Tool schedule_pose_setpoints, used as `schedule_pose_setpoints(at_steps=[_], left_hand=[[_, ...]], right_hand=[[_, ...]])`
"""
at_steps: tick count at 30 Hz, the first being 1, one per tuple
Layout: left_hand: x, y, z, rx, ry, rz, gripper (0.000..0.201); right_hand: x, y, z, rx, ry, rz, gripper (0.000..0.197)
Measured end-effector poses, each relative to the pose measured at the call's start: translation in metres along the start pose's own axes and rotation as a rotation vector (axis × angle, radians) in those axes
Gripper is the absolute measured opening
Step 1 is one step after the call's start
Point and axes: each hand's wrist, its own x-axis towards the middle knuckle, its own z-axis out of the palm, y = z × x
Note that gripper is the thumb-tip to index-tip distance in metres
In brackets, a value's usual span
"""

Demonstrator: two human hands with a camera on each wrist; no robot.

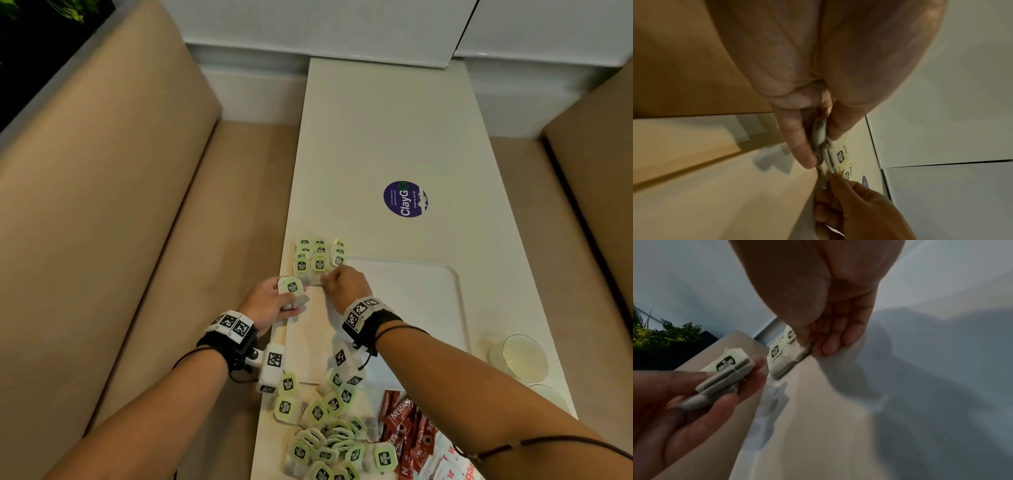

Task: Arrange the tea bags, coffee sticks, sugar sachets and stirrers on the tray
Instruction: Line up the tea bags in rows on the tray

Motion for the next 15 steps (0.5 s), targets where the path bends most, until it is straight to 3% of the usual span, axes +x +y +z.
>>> schedule_pose_setpoints(at_steps=[5, 11, 15], left_hand=[[0.004, -0.001, -0.003, 0.023, 0.008, 0.007, 0.022], [0.006, 0.000, -0.002, 0.113, 0.057, 0.042, 0.016], [0.006, 0.002, -0.002, 0.157, 0.036, 0.032, 0.018]], right_hand=[[-0.010, 0.004, 0.000, 0.022, 0.025, -0.072, 0.027], [-0.025, 0.008, -0.001, 0.154, -0.150, -0.284, 0.033], [-0.028, 0.011, 0.001, 0.139, -0.177, -0.360, 0.021]])
